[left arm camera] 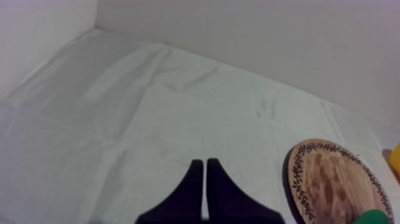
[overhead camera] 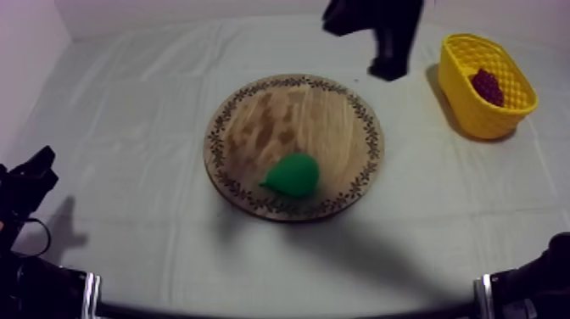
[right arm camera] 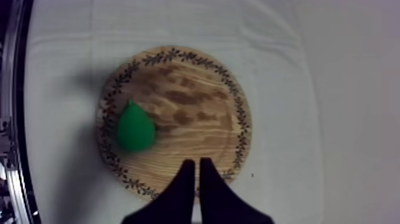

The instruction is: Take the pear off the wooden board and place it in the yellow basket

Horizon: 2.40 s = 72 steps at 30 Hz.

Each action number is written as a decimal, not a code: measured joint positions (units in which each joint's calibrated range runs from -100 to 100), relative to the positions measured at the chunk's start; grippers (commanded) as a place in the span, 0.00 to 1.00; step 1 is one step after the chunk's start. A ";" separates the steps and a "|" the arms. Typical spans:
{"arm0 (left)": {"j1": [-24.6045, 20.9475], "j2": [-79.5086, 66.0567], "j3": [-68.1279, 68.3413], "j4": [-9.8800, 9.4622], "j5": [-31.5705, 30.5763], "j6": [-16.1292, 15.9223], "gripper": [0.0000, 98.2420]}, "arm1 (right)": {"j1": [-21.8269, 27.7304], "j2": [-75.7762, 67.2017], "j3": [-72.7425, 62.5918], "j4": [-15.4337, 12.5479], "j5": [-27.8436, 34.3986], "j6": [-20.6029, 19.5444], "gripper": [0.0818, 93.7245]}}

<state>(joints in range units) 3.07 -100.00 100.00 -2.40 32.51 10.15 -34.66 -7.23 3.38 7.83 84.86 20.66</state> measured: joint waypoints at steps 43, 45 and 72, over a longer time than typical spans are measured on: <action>0.00 0.00 0.00 0.00 0.00 0.00 0.00 | -2.97 24.18 -5.50 2.14 13.11 -3.70 0.73; 0.00 0.00 0.00 0.00 0.00 0.00 0.00 | -2.74 24.72 -4.82 1.67 12.79 -3.53 0.73; 0.00 0.00 0.00 0.00 0.00 0.00 0.00 | -0.17 44.21 -4.77 -3.36 5.20 0.91 0.72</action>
<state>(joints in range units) 3.07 -100.00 100.00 -2.40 32.51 10.15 -34.83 36.98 -1.39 4.47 90.06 21.57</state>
